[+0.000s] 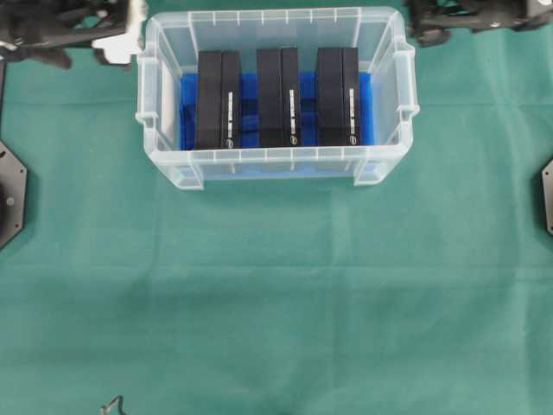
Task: Take the box out of the case with both arms.
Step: 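Move both open grippers over the bin toward the outer black box pairs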
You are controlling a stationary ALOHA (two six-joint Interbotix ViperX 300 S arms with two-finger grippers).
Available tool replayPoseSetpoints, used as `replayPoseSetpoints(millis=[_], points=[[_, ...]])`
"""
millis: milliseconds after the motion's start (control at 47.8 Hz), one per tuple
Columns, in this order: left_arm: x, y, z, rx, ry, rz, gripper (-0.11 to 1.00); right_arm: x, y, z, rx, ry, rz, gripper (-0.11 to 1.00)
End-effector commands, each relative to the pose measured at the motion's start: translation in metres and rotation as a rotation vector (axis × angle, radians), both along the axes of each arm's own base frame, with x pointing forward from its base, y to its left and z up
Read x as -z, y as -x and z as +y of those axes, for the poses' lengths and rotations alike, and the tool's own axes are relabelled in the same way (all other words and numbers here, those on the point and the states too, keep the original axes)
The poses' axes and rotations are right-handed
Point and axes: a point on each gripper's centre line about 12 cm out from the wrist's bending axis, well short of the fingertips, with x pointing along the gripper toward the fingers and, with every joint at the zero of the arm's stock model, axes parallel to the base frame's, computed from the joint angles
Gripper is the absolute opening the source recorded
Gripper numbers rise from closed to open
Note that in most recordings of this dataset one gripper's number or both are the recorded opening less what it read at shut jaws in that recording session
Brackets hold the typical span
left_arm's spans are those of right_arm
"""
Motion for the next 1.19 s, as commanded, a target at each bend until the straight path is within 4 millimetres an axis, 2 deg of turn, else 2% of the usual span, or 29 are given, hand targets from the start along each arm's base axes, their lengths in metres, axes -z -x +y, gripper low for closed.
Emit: replayPoseSetpoints(millis=[0,293,628,837,1172], points=[[-0.01,-0.011,0.002,0.012,-0.018,-0.028,0.92,-0.013,-0.012,-0.001,-0.007,0.015,-0.045,0.97],[-0.004,-0.054,0.006,0.042,-0.02,-0.018,0.92,-0.012,-0.047,0.002,-0.05,0.015,-0.047,0.97],[-0.004,-0.081,0.014,0.064,-0.033,-0.032,0.92,-0.015,-0.079,0.001,-0.076,0.022,-0.067,0.97],[-0.002,-0.092,0.018,0.068,-0.039,-0.032,0.92,-0.014,-0.085,0.001,-0.082,0.024,-0.066,0.97],[0.001,-0.094,0.018,0.081,-0.039,-0.022,0.92,-0.015,-0.085,0.002,-0.084,0.022,-0.069,0.97]])
